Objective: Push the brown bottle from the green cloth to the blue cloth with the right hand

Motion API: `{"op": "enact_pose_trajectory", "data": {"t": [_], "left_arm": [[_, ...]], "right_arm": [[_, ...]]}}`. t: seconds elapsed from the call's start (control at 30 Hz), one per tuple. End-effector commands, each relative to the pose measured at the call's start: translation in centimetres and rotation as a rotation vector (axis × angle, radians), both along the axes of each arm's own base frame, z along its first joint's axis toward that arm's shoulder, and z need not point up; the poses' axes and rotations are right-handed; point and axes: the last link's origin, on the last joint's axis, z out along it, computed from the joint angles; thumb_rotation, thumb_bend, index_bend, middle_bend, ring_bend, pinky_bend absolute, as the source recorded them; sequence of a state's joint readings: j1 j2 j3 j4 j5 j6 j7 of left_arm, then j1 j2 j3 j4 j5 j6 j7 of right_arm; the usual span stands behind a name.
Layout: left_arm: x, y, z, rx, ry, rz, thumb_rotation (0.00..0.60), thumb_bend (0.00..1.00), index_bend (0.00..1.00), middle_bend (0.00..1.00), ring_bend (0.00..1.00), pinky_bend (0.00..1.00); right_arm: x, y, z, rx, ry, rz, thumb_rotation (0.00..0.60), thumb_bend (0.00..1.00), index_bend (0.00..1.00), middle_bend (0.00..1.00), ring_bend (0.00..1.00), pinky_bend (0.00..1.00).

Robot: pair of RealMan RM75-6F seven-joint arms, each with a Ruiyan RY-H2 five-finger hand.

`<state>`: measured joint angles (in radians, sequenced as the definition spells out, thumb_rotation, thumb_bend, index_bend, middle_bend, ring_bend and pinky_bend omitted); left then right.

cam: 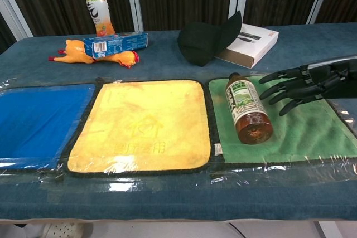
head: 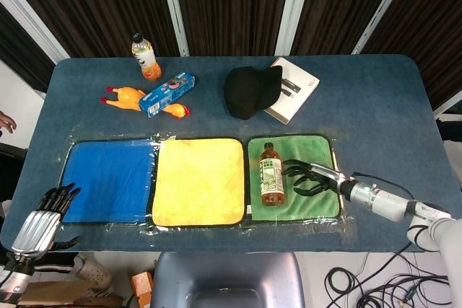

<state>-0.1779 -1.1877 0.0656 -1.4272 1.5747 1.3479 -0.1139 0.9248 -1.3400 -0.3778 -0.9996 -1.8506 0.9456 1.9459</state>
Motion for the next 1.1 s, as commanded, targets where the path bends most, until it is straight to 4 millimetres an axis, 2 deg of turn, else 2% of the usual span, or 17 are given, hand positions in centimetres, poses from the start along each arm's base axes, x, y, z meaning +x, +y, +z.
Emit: {"op": "enact_pose_trajectory", "data": {"t": [0.03,0.7,1.1], "left_arm": [[0.0,0.0,0.0,-0.001,0.0,0.0,0.6,0.04,0.0,0.0,0.0,0.07],[0.0,-0.1,0.5,0.008,-0.009,-0.003,0.6,0.04,0.0,0.0,0.0,0.07],[-0.1,-0.1,0.7,0.012,-0.015,-0.003,0.6,0.04,0.0,0.0,0.0,0.07]], "right_arm": [[0.6,-0.1,-0.4,0.005,0.004,0.011,0.6,0.34,0.09,0.17,0.12,0.23],[7.9,-1.1,-4.5,0.019,-0.025,0.122,0.6,0.34,0.08,0.17,0.12,0.19],[11.3,-1.4,-6.7,0.017,-0.022,0.171,0.6,0.34,0.08,0.17,0.12,0.18]]}}
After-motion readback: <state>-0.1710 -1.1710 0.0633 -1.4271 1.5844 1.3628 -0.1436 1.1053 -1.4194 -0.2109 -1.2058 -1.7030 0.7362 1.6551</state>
